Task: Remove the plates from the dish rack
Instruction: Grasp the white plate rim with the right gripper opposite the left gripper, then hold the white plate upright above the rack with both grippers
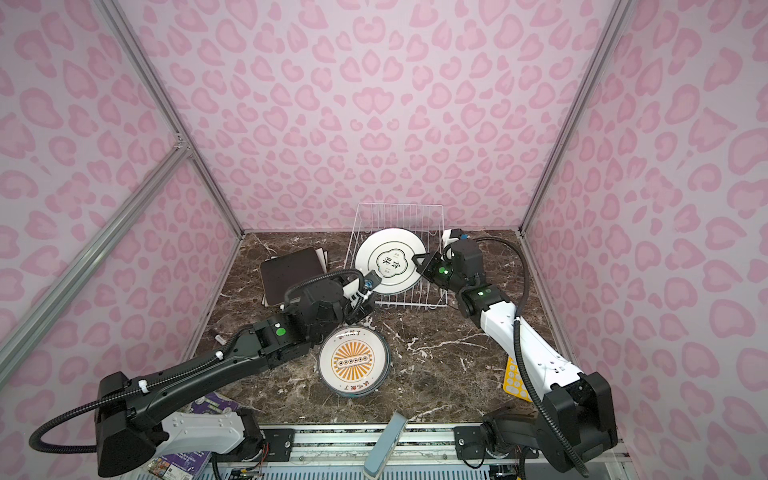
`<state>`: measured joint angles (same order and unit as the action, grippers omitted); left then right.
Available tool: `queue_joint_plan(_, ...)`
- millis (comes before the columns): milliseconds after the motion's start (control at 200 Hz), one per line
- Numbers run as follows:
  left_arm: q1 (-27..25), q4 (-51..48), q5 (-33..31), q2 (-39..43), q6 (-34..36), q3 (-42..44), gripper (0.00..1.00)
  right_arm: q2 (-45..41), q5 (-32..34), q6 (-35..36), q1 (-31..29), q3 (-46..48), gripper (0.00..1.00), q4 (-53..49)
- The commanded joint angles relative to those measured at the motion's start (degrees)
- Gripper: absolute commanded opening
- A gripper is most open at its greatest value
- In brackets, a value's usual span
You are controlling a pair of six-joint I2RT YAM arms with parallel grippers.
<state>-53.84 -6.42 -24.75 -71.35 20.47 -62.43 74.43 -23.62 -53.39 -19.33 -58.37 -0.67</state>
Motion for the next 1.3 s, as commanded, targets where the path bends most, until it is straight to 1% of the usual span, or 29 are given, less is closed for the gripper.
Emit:
queue_joint_plan(0,3.7,0.3,8.8,2.3,-13.7,-1.8,0.75,-1.0,1.0,0.3,0.2,0.6,0.00,3.2)
queue_joint_plan(90,8.8,0.3,14.7,3.2,-22.7,-2.8,0.75,-1.8,0.9,0.6,0.4,1.0,0.00,2.9)
queue_joint_plan(175,14.0,1.9,21.0,3.9,-31.8,-3.1,0.78,-2.4,0.9,1.2,0.5,1.3,0.00,2.1)
queue_joint_plan(260,18.2,2.9,25.0,3.8,-38.1,-3.0,0.82,-3.0,0.7,1.5,0.6,1.9,0.00,2.0)
queue_joint_plan(310,20.5,2.2,28.1,2.8,-40.9,-3.9,0.82,-3.2,0.5,1.6,0.7,2.2,0.00,2.0)
queue_joint_plan(360,22.8,1.4,32.2,1.6,-43.6,-4.9,0.83,-3.5,0.2,1.7,0.7,2.7,0.00,2.4)
queue_joint_plan(475,28.0,4.1,46.4,-1.8,-53.3,-5.7,0.83,-3.8,-0.6,1.9,0.6,3.1,0.00,2.6)
queue_joint_plan(550,30.0,5.4,52.3,-4.6,-57.7,-6.5,0.83,-3.9,-1.5,2.5,0.7,3.1,0.00,2.4)
queue_joint_plan(710,31.8,7.7,61.7,-10.5,-60.6,-7.1,0.83,-4.1,-2.7,3.1,0.7,3.6,0.00,2.6)
queue_joint_plan(900,31.7,6.8,68.1,-17.3,-61.2,-10.2,0.80,-3.3,-4.9,2.8,0.7,4.7,0.00,4.3)
queue_joint_plan(1010,31.8,5.0,69.1,-20.7,-61.8,-11.5,0.80,-2.9,-5.5,2.8,0.6,4.8,0.00,5.1)
queue_joint_plan(1100,31.7,6.1,71.1,-22.6,-63.2,-11.3,0.78,-2.6,-5.6,2.8,0.7,4.9,0.00,5.9)
queue_joint_plan(1295,30.8,6.1,72.4,-23.8,-62.8,-11.5,0.69,-0.8,-6.7,2.7,0.6,4.8,0.00,7.1)
